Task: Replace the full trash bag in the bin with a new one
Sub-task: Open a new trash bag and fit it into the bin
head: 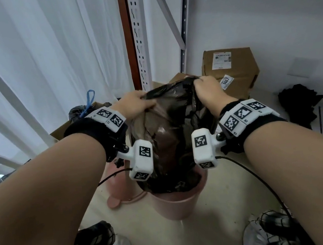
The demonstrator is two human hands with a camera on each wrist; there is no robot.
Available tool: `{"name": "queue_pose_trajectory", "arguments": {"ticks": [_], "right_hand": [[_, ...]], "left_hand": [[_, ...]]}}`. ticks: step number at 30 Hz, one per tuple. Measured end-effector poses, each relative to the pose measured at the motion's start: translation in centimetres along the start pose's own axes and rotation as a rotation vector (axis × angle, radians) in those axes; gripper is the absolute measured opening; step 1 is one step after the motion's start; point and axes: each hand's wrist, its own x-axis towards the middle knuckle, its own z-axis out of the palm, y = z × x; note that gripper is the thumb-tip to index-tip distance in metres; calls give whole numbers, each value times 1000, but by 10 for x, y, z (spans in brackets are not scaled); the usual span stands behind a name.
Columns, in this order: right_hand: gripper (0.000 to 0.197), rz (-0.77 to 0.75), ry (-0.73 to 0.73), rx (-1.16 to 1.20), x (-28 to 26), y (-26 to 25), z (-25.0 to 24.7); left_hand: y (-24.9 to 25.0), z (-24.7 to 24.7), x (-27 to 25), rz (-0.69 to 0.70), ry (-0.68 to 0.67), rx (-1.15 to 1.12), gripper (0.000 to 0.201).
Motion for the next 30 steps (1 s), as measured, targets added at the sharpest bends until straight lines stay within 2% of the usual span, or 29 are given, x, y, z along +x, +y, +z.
{"name": "queue_pose_trajectory", "arguments": {"ticks": [2,3,4,5,6,8,9,10,13,15,18,19,20,22,23,25,27,28,30], "right_hand": [[34,48,-14,-92,0,4,-1],[29,1,-13,-53,-1,3,-1],[22,-51,-37,68,-6,-1,-1],[25,-110,-104,191,-13,-5,-2],[47,-166,-195,243,-19,-12,-2],[88,-283,-389,130,-28,-23,2],[94,-325,-429,36,-31,-27,6],[86,-351,-414,-43,-30,-28,12],[27,-339,-306,-105,-26,-25,20],[24,-215,-264,-35,-23,-16,19],[29,4,-233,78,-23,-2,11],[32,67,-220,126,-27,2,9],[33,98,-220,195,-31,6,7],[35,52,-277,256,-43,10,5],[35,-6,-319,150,-49,13,5],[24,-91,-373,-222,-58,22,11],[11,-117,-348,-435,-63,36,16],[20,-107,-330,-433,-67,40,16],[24,-26,-307,-304,-69,45,14]], "left_hand": [[1,-2,0,-59,79,-367,14],[1,-1,2,-68,62,-502,17],[2,1,2,-67,32,-560,22],[3,3,3,-53,4,-565,25],[5,6,2,-35,-18,-543,26],[9,13,2,-2,-48,-514,25],[11,15,2,9,-53,-509,23],[13,16,2,15,-40,-492,21],[12,12,2,42,7,-298,17],[8,7,0,99,-69,-126,24],[-6,6,-1,104,-219,433,37],[-11,10,-2,85,-225,579,34],[-16,13,-4,50,-197,616,30],[-28,18,-8,-20,-94,435,24],[-32,21,-9,-40,-32,268,20],[-37,25,-17,-81,18,-129,16],[-37,28,-28,-165,3,-564,29],[-35,27,-32,-184,-21,-668,31],[-31,26,-37,-159,-107,-640,20]]}}
